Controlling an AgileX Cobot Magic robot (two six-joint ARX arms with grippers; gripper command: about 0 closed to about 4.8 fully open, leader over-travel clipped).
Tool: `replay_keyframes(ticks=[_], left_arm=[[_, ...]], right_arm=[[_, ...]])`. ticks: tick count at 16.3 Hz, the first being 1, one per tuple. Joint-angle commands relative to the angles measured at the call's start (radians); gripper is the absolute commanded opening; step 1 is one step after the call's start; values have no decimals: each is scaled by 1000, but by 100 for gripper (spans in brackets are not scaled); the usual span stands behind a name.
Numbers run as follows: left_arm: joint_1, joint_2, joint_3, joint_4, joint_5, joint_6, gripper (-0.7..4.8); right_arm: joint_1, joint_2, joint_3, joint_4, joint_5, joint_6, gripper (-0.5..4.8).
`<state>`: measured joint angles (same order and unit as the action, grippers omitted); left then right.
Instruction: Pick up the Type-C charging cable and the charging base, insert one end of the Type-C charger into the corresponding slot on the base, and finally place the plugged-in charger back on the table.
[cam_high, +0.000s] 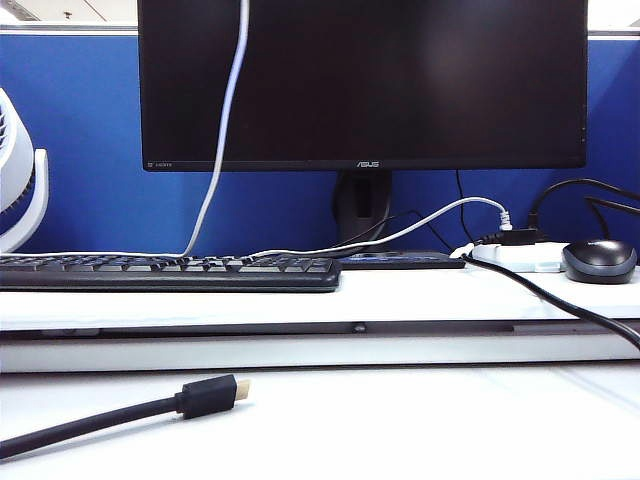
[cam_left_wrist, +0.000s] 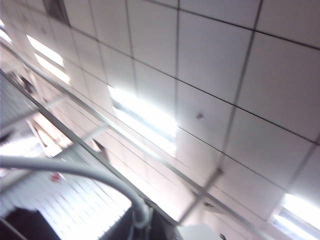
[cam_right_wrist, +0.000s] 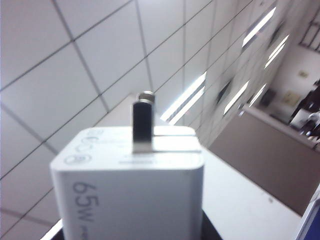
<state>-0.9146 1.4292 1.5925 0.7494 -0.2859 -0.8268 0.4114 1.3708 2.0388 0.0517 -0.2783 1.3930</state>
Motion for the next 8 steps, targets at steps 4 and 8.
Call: replay_keyframes(ticks=[4,8], left_arm=[[-2,44,3,42,-7,72,-3],[1,37,3,-58,190,472,-4]], right_arm=[[29,9,4,-48,-2,-123,-6],[28,0,5,-231,-190,-495,-6]])
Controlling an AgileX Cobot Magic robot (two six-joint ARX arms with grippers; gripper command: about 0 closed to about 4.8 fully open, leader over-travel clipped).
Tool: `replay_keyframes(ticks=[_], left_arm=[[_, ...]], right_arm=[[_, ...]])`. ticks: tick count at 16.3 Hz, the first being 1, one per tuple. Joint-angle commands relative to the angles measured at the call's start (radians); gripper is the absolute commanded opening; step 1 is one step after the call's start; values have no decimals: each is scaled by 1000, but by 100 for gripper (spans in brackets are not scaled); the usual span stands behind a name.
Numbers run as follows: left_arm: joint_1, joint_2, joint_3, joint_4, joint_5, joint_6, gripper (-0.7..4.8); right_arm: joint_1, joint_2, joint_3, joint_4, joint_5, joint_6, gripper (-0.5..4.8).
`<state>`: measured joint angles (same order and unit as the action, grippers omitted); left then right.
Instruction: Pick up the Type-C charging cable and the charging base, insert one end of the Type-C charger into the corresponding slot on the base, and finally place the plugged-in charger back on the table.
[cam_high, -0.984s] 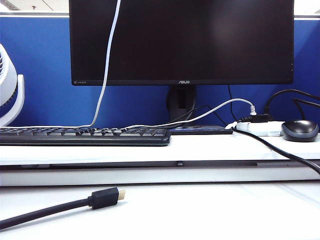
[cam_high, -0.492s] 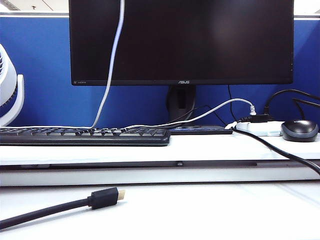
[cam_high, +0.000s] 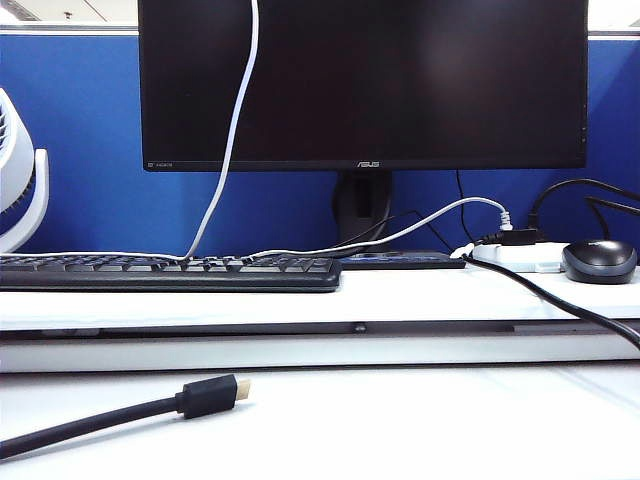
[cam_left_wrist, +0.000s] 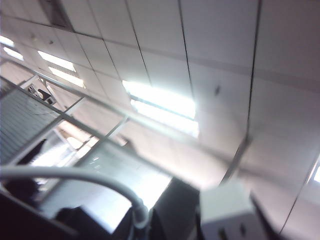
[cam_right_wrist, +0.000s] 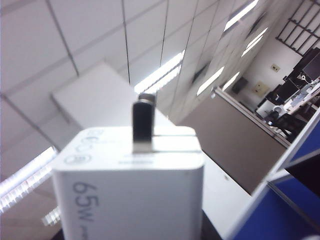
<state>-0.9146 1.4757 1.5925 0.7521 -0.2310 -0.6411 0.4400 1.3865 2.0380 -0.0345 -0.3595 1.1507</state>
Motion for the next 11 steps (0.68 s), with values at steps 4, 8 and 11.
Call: replay_keyframes(ticks=[4,8,11], left_arm=[[27,-54,2,-236,190,397,-5],[82,-122,2,-432,253,402,-5],[115,-158,2,-505,319,402,-5]], right_arm=[[-4,-26,5,-621,-14,-637,-6],[-4,15,5,-988,109,-838,-6],[-4,99,5,-1193,195,-842,-6]])
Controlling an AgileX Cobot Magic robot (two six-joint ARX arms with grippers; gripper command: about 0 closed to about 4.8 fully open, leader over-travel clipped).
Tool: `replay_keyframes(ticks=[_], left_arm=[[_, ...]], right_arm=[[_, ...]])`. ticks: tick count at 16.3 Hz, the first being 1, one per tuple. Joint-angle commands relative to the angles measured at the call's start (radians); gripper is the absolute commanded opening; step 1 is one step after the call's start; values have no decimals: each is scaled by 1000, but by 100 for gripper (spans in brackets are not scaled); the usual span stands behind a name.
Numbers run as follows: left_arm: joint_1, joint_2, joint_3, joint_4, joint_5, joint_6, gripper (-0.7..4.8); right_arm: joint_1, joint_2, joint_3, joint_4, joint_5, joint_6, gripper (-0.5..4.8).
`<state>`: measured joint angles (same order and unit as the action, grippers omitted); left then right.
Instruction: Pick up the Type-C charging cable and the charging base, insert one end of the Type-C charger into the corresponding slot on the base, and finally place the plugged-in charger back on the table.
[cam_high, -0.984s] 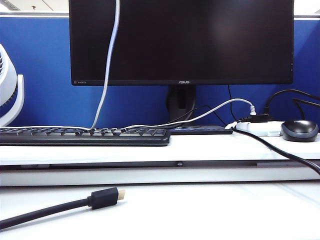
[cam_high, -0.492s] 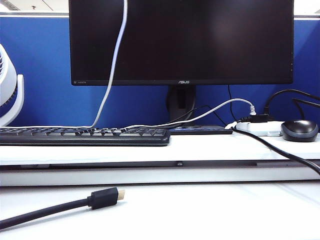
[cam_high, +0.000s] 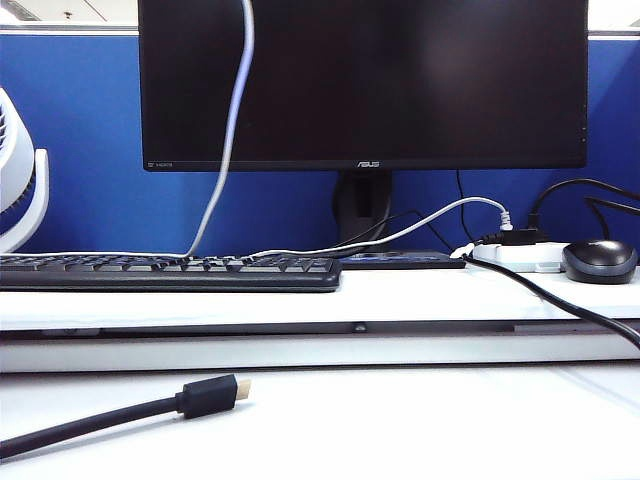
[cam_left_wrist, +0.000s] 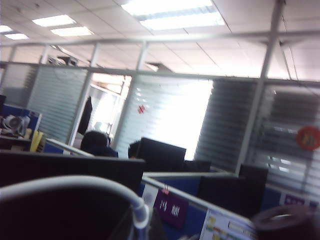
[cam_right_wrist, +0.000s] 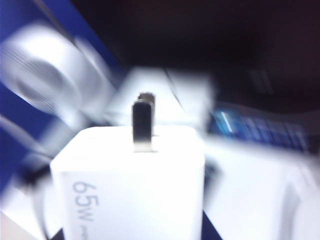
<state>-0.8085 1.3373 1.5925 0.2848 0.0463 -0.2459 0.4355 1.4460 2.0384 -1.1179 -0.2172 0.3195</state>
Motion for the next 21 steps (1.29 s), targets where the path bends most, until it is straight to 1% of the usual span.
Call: replay_keyframes(ticks=[1,3,4,6,7,12,13,14,15,16,17,18,19,20,21], left_arm=[[11,-28,2,-56,49,7,-5],[12,-52,2,-101,47,37,-5],[12,-58,2,-107,48,38,-5],[12,-80,2,-112,44,37,-5],[12,-90,3,-112,44,37,-5],[12,-95,3,-113,44,40,-5],[13,-95,2,-113,43,63,-5],[18,-95,2,-113,44,73,-5],[20,-95,3,-113,43,75,-5],[20,-95,3,-113,43,75,-5],[20,-95,3,-113,43,75,-5],[20,-95,3,-113,43,75,-5],[20,-95,3,-113,43,75,-5],[20,-95,3,-113,43,75,-5],[20,-95,3,-113,43,75,-5]], right_arm=[[1,72,4,-154,63,-14,-6],[1,177,4,-212,66,-14,-6],[1,208,4,-217,66,-15,-6],[1,332,4,-225,66,-18,-6],[1,412,4,-225,66,-39,-6],[1,600,4,-248,66,-67,-6],[1,628,4,-253,56,-89,-6],[1,632,4,-240,-27,-117,-6],[-7,632,5,-190,-255,-196,-5],[-13,632,5,-185,-332,-225,-5],[-16,632,5,-179,-436,-275,-5],[-20,632,5,-179,-464,-277,-5],[-31,633,5,-181,-531,-340,-5],[-54,634,5,-182,-575,-387,-5],[-67,636,5,-182,-580,-401,-5]])
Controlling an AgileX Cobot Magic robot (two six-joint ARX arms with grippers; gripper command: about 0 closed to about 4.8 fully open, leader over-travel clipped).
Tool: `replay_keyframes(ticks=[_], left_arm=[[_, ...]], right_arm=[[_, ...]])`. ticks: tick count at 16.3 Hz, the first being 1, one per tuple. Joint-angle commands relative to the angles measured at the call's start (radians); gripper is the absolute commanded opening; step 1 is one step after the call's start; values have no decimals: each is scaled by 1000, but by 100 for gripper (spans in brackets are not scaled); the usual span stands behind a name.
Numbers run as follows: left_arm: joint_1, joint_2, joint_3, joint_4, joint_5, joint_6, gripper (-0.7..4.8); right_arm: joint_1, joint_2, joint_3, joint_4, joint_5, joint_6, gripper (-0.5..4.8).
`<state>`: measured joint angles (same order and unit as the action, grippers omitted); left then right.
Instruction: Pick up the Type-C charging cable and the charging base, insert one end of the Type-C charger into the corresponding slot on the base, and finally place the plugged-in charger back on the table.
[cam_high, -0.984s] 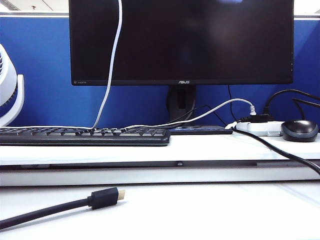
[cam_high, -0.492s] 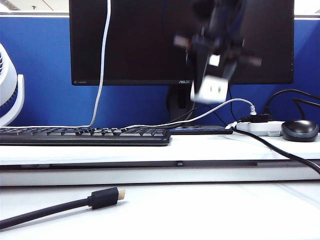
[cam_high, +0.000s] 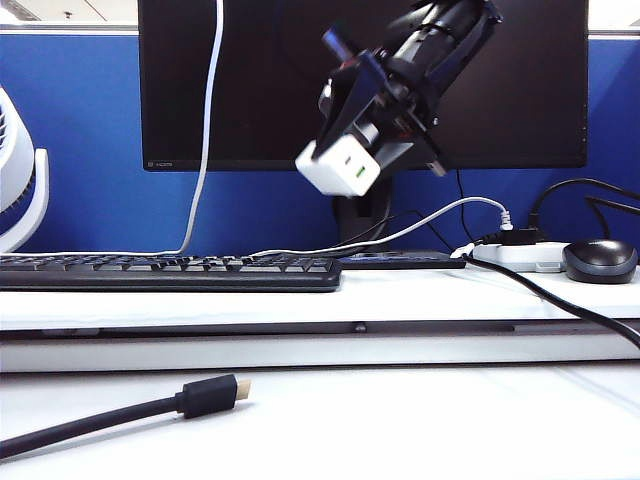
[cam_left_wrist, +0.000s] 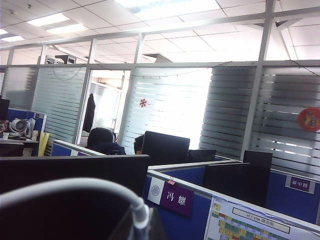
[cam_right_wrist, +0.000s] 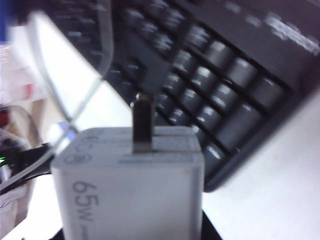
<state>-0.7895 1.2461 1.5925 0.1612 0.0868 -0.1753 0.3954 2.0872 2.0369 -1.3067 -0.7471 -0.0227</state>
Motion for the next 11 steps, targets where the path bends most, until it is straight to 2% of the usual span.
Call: replay_keyframes(ticks=[1,4,6,8,10,11], left_arm=[[1,-4,3,11,3,5,-5],[1,-4,3,11,3,4,-5],[1,-5,3,12,3,4,-5],[0,-6,3,12,3,4,-5],[1,-6,3,12,3,5,-5],[1,-6,3,12,3,7,-5]], right_arm=[[-68,4,6,6,-86,-64,-5],[-152,30,0,28,-237,-63,-5],[-186,40,-50,81,-384,-64,-5],[-197,55,-111,105,-399,-64,-5],[-195,66,-270,129,-394,-68,-5],[-195,67,-293,122,-355,-69,-4]])
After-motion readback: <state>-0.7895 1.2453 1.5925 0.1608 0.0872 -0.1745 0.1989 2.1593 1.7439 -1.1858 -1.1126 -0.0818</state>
